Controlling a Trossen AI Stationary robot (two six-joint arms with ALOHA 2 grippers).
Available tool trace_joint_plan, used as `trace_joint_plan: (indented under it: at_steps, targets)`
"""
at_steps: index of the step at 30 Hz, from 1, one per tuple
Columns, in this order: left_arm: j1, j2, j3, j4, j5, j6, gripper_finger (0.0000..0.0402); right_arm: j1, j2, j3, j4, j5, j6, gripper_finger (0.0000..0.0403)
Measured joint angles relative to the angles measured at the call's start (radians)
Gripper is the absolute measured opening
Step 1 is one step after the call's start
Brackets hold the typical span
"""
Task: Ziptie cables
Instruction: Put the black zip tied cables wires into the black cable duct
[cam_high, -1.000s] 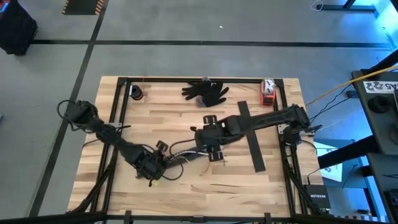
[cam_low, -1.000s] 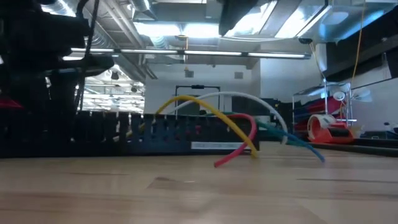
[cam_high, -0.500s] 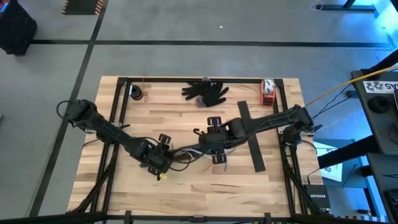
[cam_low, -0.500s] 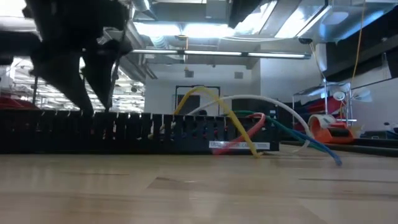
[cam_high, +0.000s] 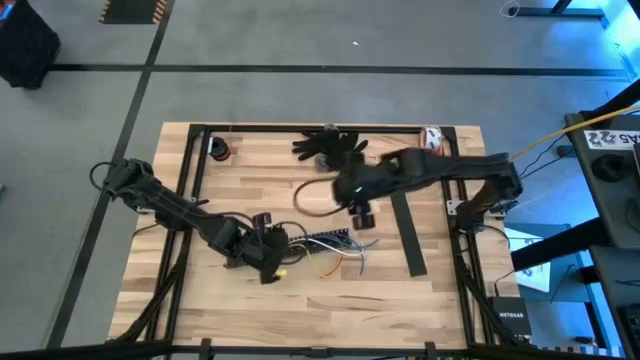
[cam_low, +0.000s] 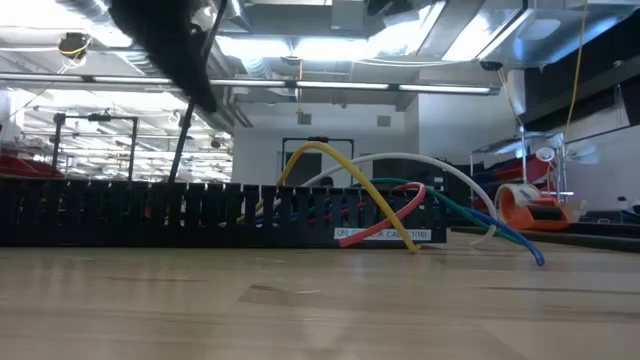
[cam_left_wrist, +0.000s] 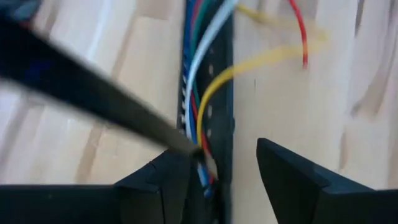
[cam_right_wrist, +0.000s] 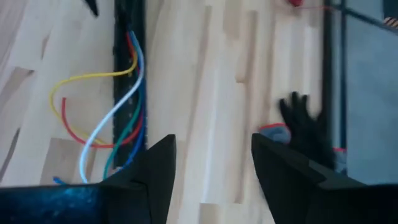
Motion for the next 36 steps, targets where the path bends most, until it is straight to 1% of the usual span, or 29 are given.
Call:
trace_joint_plan:
  at_steps: [3,6,11,16,20,24,27,30,36]
  targets:
    - [0.01,0.0,0.022,-0.001,0.0,-0.128,0.0178,-0.041,-0.08,-0.006,-0.005,-0.036,-0.002,0.0202]
    - [0.007,0.0,0.028,-0.001,0.0,-0.207,0.0178,-0.064,-0.19,-0.092,0.052,-0.077,0.0,0.0202]
    - [-0.013,0.0,0.028,-0.026,0.023,-0.267,0.0178,-0.062,-0.375,-0.357,0.203,-0.082,0.014,0.0202]
    - [-0.056,0.003,0.028,-0.124,0.041,-0.288,0.0178,-0.062,-0.523,-0.63,0.412,-0.115,0.124,0.0202]
    - [-0.066,0.031,0.016,-0.154,0.041,-0.245,0.0178,-0.062,-0.558,-0.765,0.529,-0.126,0.212,0.0202]
    - [-0.062,0.068,-0.028,-0.124,0.041,-0.211,0.0178,-0.062,-0.558,-0.83,0.601,-0.125,0.259,0.0202]
    - [-0.05,0.072,-0.074,-0.062,0.041,-0.207,0.0171,-0.062,-0.543,-0.851,0.645,-0.12,0.264,0.0202]
    - [-0.028,0.072,-0.118,-0.016,0.037,-0.227,0.0154,-0.061,-0.537,-0.863,0.672,-0.103,0.271,0.0202]
    - [-0.002,0.072,-0.154,0.072,0.037,-0.209,0.012,-0.062,-0.529,-0.866,0.682,-0.085,0.27,0.0202]
